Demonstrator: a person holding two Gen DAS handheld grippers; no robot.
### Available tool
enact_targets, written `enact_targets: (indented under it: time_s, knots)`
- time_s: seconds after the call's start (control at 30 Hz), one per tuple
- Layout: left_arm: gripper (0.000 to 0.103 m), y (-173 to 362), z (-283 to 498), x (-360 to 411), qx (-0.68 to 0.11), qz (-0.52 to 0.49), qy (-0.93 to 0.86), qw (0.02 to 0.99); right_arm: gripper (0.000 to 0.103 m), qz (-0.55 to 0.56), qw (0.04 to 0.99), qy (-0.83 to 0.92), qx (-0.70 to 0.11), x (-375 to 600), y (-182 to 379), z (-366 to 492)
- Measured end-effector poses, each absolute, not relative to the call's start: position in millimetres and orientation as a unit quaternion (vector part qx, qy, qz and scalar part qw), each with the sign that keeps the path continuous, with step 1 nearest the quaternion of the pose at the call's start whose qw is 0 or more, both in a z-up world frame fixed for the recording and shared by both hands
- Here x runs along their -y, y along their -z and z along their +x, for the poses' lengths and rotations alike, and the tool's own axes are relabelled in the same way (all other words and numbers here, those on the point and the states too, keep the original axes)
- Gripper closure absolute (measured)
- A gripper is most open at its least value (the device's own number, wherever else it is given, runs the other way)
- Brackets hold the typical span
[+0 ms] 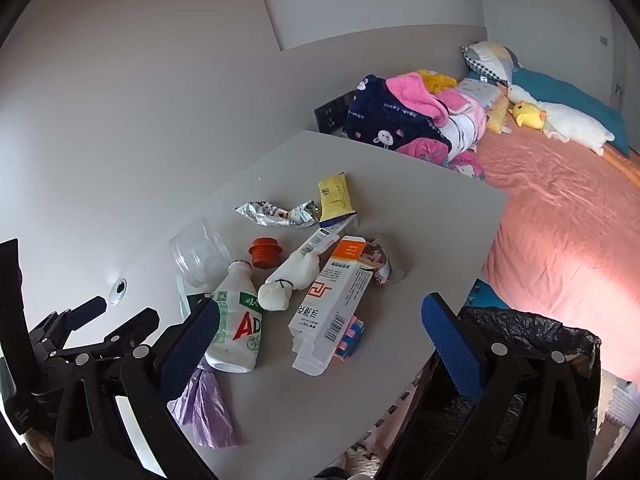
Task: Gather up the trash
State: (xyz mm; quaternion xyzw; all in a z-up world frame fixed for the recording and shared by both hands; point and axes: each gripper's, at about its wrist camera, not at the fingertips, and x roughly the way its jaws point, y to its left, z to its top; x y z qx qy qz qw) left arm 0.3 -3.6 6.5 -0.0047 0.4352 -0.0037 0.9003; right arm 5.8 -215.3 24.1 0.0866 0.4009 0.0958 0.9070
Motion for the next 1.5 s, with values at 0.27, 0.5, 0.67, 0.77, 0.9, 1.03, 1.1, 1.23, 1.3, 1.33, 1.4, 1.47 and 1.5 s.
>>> enact_targets:
  time_s: [0.27, 0.5, 0.67, 0.77, 0.9, 1.03, 1.1, 1.23, 1.3, 1.33, 1.4, 1.47, 1.5]
  knots:
    - [0.006, -7.6, -1.1, 3.8, -0.434, -0.006, 0.006, 0.901, 0.003, 0.085, 0.909, -0.091, -0.397, 209.6, -18.9, 4.2]
    - [0.006, -9.1, -2.1, 3.6, -0.434, -0.007, 0.008, 0.901, 0.003, 0.084, 0.91, -0.092, -0.396, 209.8, -22.0, 2.6]
    - [0.006, -10.0, -2.8, 5.0, -0.432, -0.002, 0.009, 0.902, 0.003, 0.084, 0.91, -0.092, -0.395, 210.1, -23.4, 1.7]
    - [0.006, -10.7, -4.1, 6.9, -0.431, -0.001, 0.009, 0.902, 0.003, 0.082, 0.911, -0.09, -0.394, 209.4, -24.9, 1.5]
    - [0.006, -11.4, -4.2, 7.1, -0.43, -0.002, 0.01, 0.903, 0.003, 0.081, 0.911, -0.09, -0.394, 209.4, -25.1, 1.6]
    - [0.006, -10.7, -4.4, 8.1, -0.43, -0.004, 0.013, 0.903, 0.003, 0.081, 0.911, -0.09, -0.393, 209.3, -24.7, 1.5]
    - [0.006, -11.1, -4.7, 8.6, -0.43, -0.003, 0.014, 0.903, 0.003, 0.08, 0.912, -0.091, -0.392, 209.3, -25.7, 1.0]
    - [0.006, -12.0, -4.8, 9.4, -0.428, -0.004, 0.014, 0.903, 0.003, 0.079, 0.912, -0.09, -0.393, 209.3, -26.4, 0.6]
    - [0.006, -12.4, -4.6, 9.5, -0.428, -0.004, 0.015, 0.904, 0.003, 0.078, 0.912, -0.091, -0.393, 209.7, -27.0, 0.2]
    - [0.006, -12.3, -4.4, 9.2, -0.428, -0.005, 0.015, 0.904, 0.003, 0.079, 0.912, -0.091, -0.393, 209.5, -26.5, 0.6]
    - [0.006, -12.4, -4.0, 9.7, -0.428, -0.004, 0.016, 0.904, 0.003, 0.077, 0.912, -0.091, -0.393, 209.5, -27.0, 0.3]
    - [0.006, -12.5, -3.6, 9.5, -0.428, -0.005, 0.017, 0.904, 0.003, 0.078, 0.912, -0.09, -0.393, 209.6, -26.6, 0.7]
    - [0.006, -12.3, -3.1, 9.2, -0.429, -0.006, 0.017, 0.903, 0.003, 0.078, 0.912, -0.09, -0.393, 210.1, -26.9, 0.3]
